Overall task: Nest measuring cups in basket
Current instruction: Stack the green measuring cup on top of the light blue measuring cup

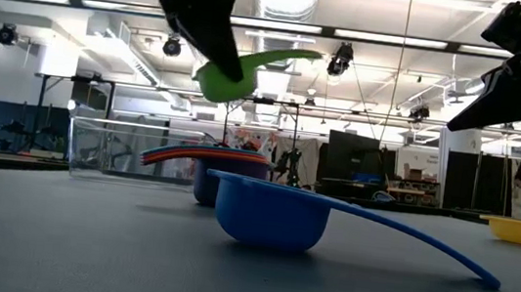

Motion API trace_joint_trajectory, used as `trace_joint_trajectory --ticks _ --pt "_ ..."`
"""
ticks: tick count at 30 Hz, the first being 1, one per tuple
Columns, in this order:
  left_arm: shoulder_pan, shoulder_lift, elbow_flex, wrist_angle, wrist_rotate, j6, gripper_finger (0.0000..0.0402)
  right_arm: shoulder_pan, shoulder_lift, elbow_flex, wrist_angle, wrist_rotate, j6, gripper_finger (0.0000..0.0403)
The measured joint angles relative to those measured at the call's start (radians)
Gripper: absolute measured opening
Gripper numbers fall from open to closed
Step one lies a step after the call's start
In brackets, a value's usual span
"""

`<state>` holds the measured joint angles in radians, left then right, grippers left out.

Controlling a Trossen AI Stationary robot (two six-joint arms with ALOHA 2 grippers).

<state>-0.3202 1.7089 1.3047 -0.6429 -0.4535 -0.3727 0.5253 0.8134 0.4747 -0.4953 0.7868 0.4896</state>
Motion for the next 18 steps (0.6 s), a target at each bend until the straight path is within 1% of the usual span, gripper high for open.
trace_joint_trajectory --ticks 5,7,9,18 --pt "-0.013 0.037 0.018 -0.009 0.073 -0.006 0.0 0.0 0.0 0.0 0.0 0.0 0.0 0.0009" --pt "-0.027 0.045 0.0 -0.007 0.117 -0.031 0.0 0.0 0.0 0.0 -0.001 -0.001 0.0 0.0009" --pt "-0.045 0.054 -0.018 -0.012 0.14 -0.074 0.0 0.0 0.0 0.0 0.0 -0.001 0.0 0.0009" --pt "-0.146 0.071 -0.081 0.003 0.176 -0.2 0.0 0.0 0.0 0.0 0.009 0.0 0.001 0.0009"
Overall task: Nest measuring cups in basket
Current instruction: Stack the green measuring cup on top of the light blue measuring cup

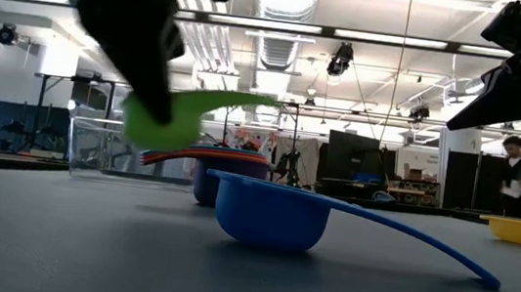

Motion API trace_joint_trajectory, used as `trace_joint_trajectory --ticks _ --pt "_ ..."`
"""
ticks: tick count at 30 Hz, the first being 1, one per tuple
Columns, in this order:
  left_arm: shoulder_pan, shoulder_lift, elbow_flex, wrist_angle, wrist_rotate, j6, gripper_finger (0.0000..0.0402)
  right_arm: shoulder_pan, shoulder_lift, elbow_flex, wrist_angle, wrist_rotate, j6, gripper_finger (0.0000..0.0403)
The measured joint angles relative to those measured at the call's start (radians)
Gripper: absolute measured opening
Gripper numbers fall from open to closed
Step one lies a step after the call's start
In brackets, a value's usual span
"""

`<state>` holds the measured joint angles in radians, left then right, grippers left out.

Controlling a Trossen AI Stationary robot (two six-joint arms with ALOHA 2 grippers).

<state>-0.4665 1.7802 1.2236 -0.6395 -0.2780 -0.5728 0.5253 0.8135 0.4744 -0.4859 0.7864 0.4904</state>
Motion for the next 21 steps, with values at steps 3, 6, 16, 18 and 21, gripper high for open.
trace_joint_trajectory --ticks 3,6,16,18,21 --pt "-0.016 0.0 -0.038 0.007 0.002 -0.059 0.0001 0.0 0.0 0.0 0.008 0.0 0.0 0.0009" --pt "-0.016 0.0 -0.086 0.049 0.009 -0.125 0.0014 0.0 0.0 0.0 0.026 0.0 0.0 0.0009" --pt "-0.015 -0.001 -0.159 0.122 0.053 -0.251 0.0091 0.0 0.0 0.0 0.035 -0.007 0.01 0.0009" --pt "-0.013 -0.007 -0.159 0.12 0.052 -0.287 0.0109 0.0 0.0 0.0 0.035 -0.008 0.01 0.0009" --pt "-0.005 -0.032 -0.152 0.115 0.052 -0.347 0.0131 0.0 0.0 0.0 0.035 -0.008 0.009 0.0009"
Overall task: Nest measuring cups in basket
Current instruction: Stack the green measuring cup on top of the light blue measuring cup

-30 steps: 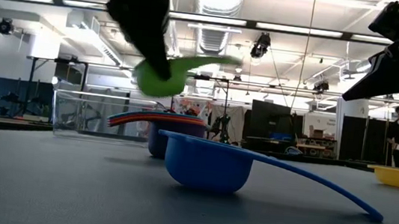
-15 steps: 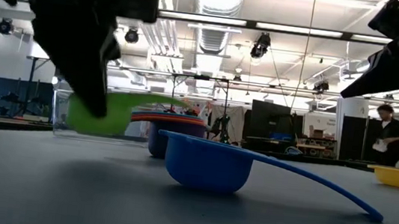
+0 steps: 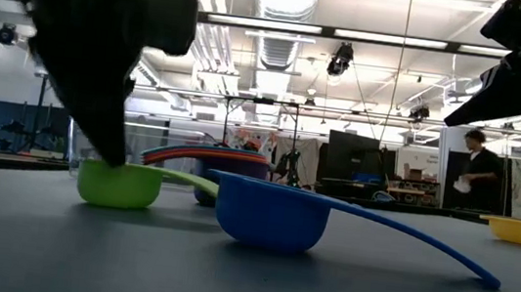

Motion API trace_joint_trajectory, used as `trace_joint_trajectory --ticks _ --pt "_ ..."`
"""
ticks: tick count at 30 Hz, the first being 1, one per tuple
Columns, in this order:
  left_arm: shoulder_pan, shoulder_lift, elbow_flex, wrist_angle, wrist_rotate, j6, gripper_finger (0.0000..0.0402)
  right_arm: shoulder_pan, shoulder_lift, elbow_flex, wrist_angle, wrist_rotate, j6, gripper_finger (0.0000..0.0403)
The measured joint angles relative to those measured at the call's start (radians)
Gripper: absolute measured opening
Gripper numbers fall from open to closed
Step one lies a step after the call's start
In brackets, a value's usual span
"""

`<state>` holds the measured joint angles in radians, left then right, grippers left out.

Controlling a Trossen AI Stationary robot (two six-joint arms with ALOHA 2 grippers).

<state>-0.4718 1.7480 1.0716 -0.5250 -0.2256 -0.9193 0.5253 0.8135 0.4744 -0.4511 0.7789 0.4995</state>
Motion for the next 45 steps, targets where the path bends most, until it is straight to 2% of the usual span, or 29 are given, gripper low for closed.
trace_joint_trajectory --ticks 3,5,7,12,15,18,30,45 --pt "0.011 -0.03 0.03 -0.011 -0.014 -0.032 0.0146 0.0 0.0 0.0 0.0 0.0 0.0 0.0009" --pt "0.018 -0.045 0.063 -0.069 -0.06 -0.084 0.0152 0.0 0.0 0.0 0.0 0.0 -0.001 0.0009" --pt "0.026 -0.051 0.099 -0.182 -0.085 -0.223 0.0153 0.0 0.0 0.0 0.0 0.0 -0.001 0.0009" --pt "0.048 -0.051 0.16 -0.539 -0.029 -0.552 0.0154 0.0 0.0 0.0 0.0 0.0 -0.002 0.0009" --pt "0.045 -0.051 0.164 -0.64 -0.004 -0.669 0.0154 0.0 0.0 0.0 -0.002 0.0 -0.005 0.0009" --pt "0.046 -0.052 0.142 -0.596 0.015 -0.699 0.0154 0.0 0.0 0.0 -0.006 0.0 -0.013 0.0009" --pt "0.042 -0.043 0.039 -0.244 0.08 -0.729 0.0154 0.0 0.0 0.0 -0.009 0.0 -0.021 0.0009" --pt "0.042 -0.029 -0.01 -0.192 0.086 -0.794 0.0154 0.0 0.0 0.0 -0.012 0.0 -0.028 0.0009"
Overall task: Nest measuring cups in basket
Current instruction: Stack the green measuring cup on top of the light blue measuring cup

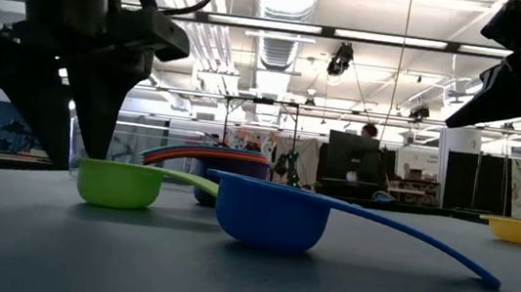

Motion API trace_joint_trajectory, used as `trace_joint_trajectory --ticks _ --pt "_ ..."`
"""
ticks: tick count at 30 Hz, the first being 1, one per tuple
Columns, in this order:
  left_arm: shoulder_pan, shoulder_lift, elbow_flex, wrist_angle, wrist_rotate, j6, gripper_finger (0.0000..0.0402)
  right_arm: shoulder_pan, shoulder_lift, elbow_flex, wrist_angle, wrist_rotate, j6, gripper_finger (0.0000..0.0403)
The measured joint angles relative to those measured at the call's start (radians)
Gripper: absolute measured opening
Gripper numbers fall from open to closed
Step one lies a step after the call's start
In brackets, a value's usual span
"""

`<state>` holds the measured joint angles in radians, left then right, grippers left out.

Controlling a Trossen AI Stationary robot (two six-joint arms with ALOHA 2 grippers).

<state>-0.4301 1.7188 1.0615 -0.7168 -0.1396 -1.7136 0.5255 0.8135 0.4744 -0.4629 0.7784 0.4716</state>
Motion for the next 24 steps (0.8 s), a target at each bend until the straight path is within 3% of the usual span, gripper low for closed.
trace_joint_trajectory --ticks 9,19,24 --pt "0.005 0.044 0.0 0.017 -0.009 0.05 0.0135 0.0 0.0 0.0 0.0 0.0 0.0 0.0009" --pt "0.032 0.044 0.0 0.015 -0.009 0.205 0.0018 0.0 0.0 0.0 0.003 0.0 0.0 0.0009" --pt "0.033 0.033 0.0 -0.011 0.012 0.389 0.0007 0.0 0.0 0.0 0.003 0.0 0.0 0.0009"
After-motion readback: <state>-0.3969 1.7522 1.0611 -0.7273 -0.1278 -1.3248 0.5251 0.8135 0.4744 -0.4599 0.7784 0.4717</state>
